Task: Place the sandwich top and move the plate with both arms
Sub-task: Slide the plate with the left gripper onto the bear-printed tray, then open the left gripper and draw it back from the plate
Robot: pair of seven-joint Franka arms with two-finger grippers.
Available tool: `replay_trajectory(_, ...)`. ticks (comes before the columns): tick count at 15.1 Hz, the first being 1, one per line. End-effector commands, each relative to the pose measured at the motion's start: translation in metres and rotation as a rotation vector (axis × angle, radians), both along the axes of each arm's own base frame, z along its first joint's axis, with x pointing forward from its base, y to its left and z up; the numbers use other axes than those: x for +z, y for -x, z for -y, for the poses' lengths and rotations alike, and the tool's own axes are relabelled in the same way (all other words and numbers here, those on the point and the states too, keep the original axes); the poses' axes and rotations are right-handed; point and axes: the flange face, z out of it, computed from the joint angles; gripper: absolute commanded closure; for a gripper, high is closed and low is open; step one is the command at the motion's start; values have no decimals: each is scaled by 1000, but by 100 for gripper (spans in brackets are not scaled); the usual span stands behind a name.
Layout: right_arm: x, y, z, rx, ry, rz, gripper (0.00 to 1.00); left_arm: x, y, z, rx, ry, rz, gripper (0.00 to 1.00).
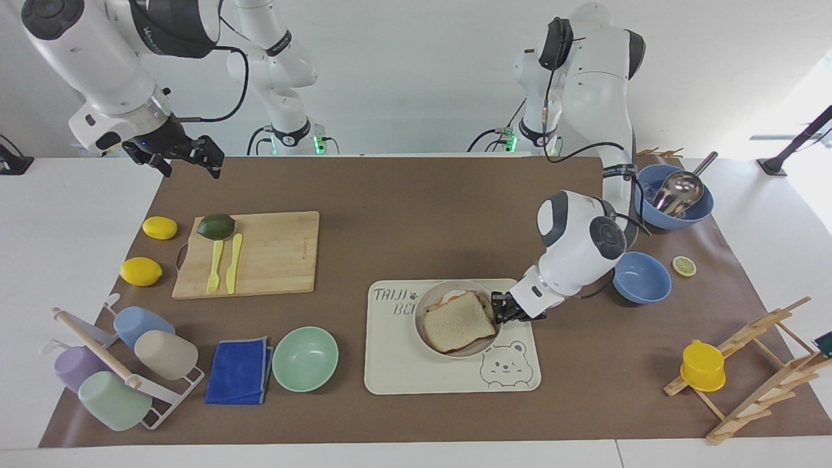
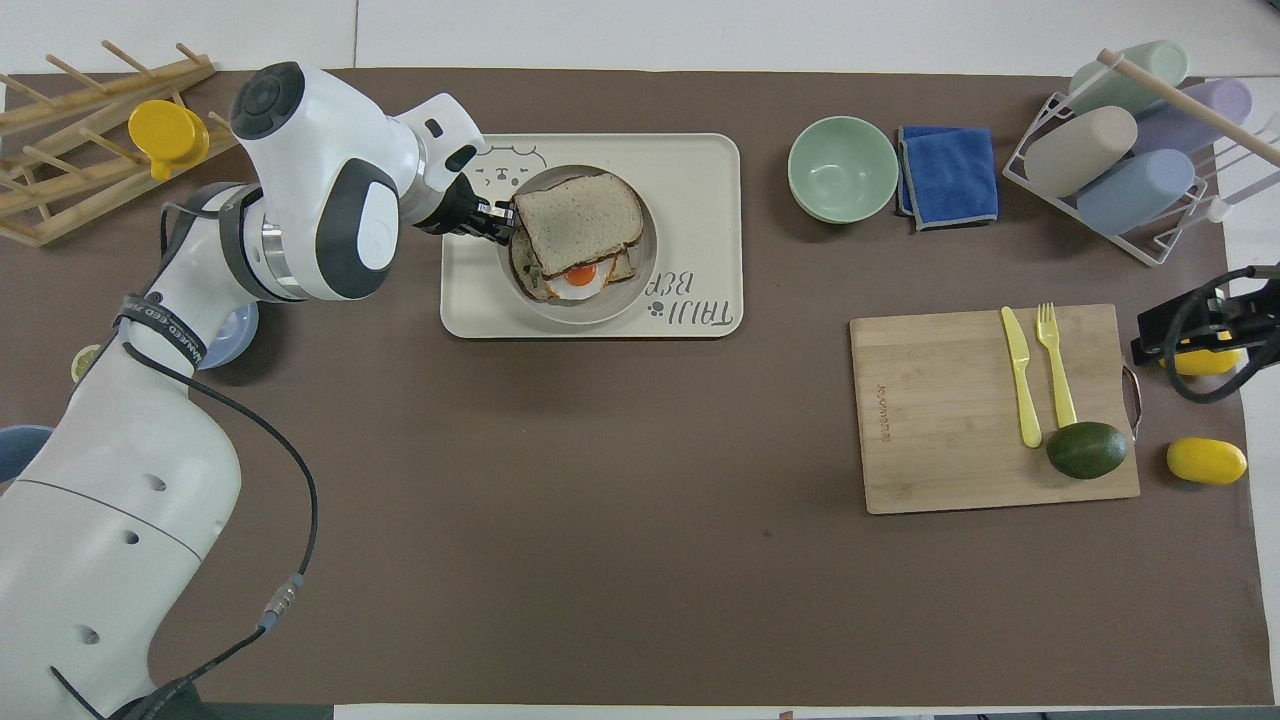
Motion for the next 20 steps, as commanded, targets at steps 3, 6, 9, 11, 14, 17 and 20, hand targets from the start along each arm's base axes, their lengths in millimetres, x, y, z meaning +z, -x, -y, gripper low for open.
replay_trajectory(3,3,4,1,14,-24,-4,0,4,1,-1,10,14,26,1)
replay_trajectory(6,3,4,1,14,-24,-4,0,21,-3,-12,21,42,-33,0)
replay_trajectory(9,3,4,1,14,-24,-4,0,68,-16,-65,77,51,-11,0)
replay_trajectory(11,3,4,1,14,-24,-4,0,105,-1,-89,93,45,-16,0)
replay_trajectory(14,3,4,1,14,-24,-4,0,164,26,-151,118,-8,-91,0)
replay_trajectory(17,3,4,1,14,-24,-4,0,221,65,-185,86,-193,-114,0)
replay_trajectory(20,3,4,1,14,-24,-4,0,264,107,-201,80,-319,-136,0)
